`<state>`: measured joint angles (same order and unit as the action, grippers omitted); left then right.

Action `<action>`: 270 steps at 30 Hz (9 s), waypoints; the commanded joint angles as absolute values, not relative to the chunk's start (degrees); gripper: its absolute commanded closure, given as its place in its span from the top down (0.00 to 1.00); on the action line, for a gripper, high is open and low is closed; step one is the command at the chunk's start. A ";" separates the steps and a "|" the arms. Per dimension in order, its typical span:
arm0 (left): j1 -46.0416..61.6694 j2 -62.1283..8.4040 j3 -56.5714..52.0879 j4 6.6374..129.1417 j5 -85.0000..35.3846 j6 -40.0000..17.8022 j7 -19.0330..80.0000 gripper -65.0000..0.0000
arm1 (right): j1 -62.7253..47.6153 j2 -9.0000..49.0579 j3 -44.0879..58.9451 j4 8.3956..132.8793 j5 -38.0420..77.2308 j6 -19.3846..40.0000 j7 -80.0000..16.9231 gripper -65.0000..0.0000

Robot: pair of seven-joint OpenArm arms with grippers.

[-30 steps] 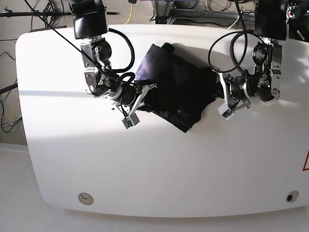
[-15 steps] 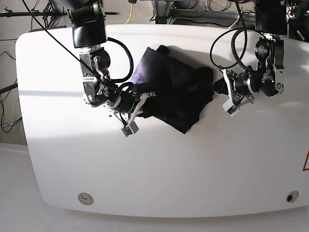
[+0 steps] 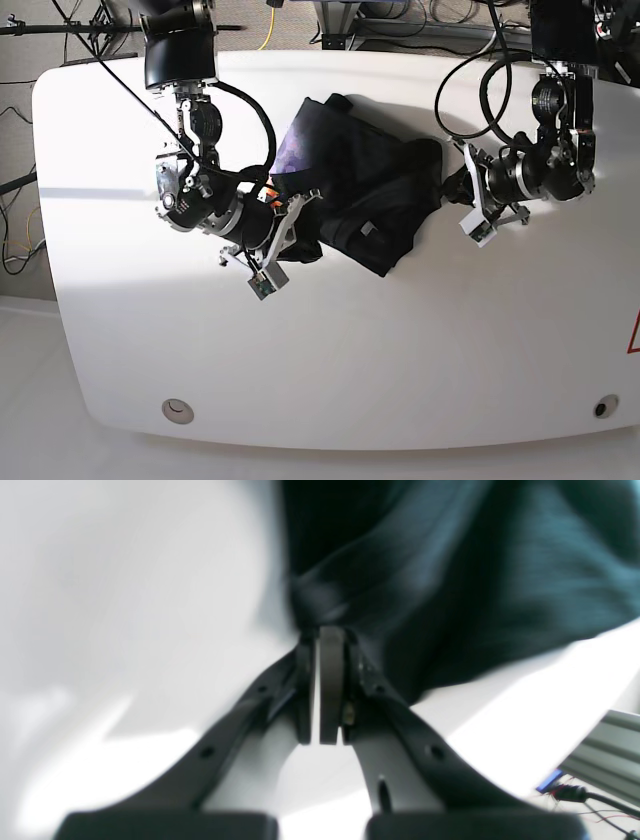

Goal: Fold the T-shirt properly

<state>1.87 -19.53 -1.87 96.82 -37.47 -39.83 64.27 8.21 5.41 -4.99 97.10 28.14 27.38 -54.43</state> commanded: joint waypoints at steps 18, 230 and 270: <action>8.51 -18.32 -1.12 95.23 -37.33 -40.00 59.07 0.00 | 1.44 3.39 -5.52 101.25 25.24 28.04 -51.27 0.00; -5.73 -11.94 7.95 79.62 -27.74 -40.00 54.51 0.00 | -0.75 4.95 -2.09 92.42 19.41 26.09 -46.21 0.00; -2.06 -11.51 1.75 86.13 -20.72 -40.00 47.32 0.00 | 8.30 0.37 -8.54 89.59 17.53 25.55 -50.13 0.00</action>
